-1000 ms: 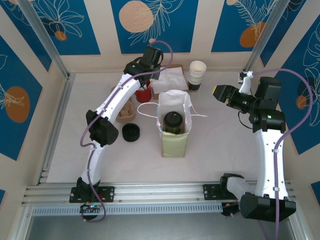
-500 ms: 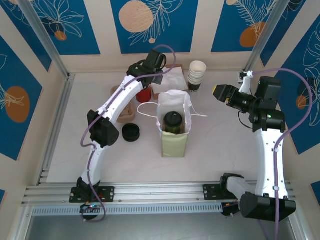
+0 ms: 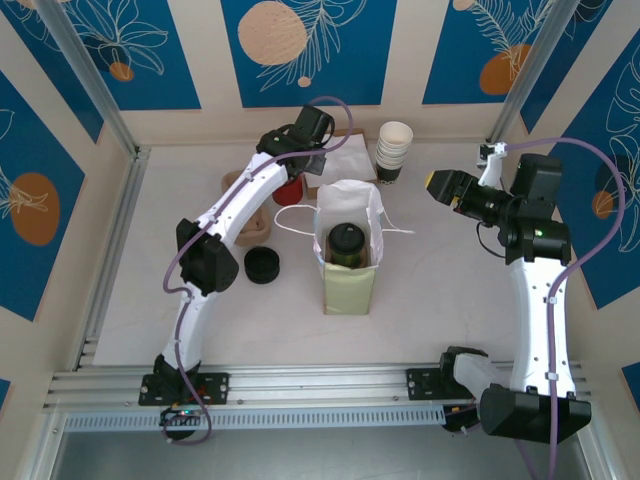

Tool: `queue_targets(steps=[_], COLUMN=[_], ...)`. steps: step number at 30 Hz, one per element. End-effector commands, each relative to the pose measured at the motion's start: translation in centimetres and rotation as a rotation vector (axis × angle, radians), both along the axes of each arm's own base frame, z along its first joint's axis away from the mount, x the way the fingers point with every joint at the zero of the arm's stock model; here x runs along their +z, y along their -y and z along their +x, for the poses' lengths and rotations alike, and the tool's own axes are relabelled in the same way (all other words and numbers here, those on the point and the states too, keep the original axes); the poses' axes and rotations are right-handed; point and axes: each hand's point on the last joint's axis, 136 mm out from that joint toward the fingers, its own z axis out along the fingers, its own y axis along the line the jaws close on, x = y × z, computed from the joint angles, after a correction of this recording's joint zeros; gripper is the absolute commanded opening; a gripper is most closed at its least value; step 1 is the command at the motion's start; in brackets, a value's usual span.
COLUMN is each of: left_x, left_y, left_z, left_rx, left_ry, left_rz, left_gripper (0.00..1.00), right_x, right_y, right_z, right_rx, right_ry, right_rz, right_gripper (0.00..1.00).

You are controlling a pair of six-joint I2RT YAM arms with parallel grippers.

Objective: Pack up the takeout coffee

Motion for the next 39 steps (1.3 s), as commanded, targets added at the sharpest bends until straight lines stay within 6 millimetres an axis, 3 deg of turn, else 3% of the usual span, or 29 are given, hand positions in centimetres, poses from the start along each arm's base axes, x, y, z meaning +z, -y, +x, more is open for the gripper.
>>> queue_targets(steps=[1,27,34,39], left_x=[-0.6,-5.4,-5.3,-3.5], left_y=[0.0,-0.6,-0.7,-0.8], left_z=[-0.4,0.5,0.6,0.7], left_rx=[0.018,0.074,0.078,0.070], left_ry=[-0.013,-0.062,-0.053,-0.018], left_rz=[0.012,0.090,0.100,0.089], left_gripper=[0.38,0.33,0.21,0.12], right_x=[-0.4,-0.9,-1.0,-0.8], right_y=[-0.2,0.0,0.1,0.1], right_z=[-0.3,-0.5,-0.6,-0.8], right_rx=[0.021,0.014,0.010,0.009], right_ry=[-0.005,-0.016,-0.020,-0.014], right_rz=[0.009,0.012,0.012,0.012], right_gripper=[0.59,0.59,0.59,0.59])
